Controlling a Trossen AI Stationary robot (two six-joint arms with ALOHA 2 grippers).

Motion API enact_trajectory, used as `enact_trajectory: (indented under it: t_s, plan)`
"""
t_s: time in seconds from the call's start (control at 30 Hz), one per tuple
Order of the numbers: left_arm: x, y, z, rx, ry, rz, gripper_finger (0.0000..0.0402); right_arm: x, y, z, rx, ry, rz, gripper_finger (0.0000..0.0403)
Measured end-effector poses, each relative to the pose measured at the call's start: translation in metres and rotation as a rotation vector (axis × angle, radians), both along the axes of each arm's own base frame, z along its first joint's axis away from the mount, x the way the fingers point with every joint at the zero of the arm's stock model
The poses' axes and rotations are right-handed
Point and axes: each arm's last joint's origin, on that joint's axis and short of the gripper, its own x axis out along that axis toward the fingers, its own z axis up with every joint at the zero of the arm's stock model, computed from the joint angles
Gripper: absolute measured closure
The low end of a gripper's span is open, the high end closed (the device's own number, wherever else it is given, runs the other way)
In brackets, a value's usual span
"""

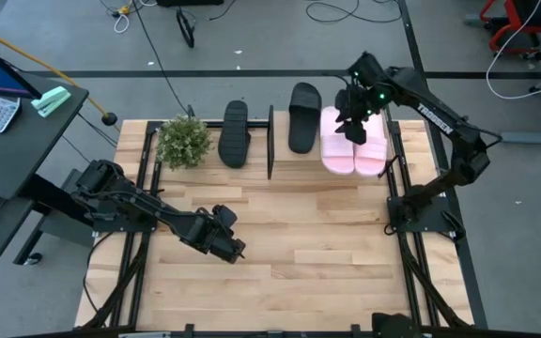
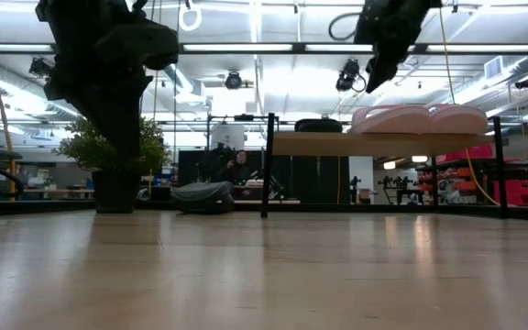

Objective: Pick and place slides into the shelf
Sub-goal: Adjust the slippers

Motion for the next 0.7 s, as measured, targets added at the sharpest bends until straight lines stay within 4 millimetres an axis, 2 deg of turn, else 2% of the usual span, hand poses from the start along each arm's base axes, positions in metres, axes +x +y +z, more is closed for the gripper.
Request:
enact_trajectory:
  t_s: [0.2,0.5,0.7]
  plan:
    - [0.002,-0.001,0.0,-0.012,-0.013,-0.006,0.0385,0.0,-0.007,-0.01,0.134,-0.025,0.0,0.0217]
    - [0.002,-0.001,0.0,-0.015,-0.016,-0.001,0.0377,0.007,-0.017,-0.023,0.131,0.04,0.002,0.0218]
    - [0.002,-0.001,0.0,-0.014,-0.016,-0.005,0.0387,0.01,-0.021,-0.032,0.173,0.075,0.001,0.0221]
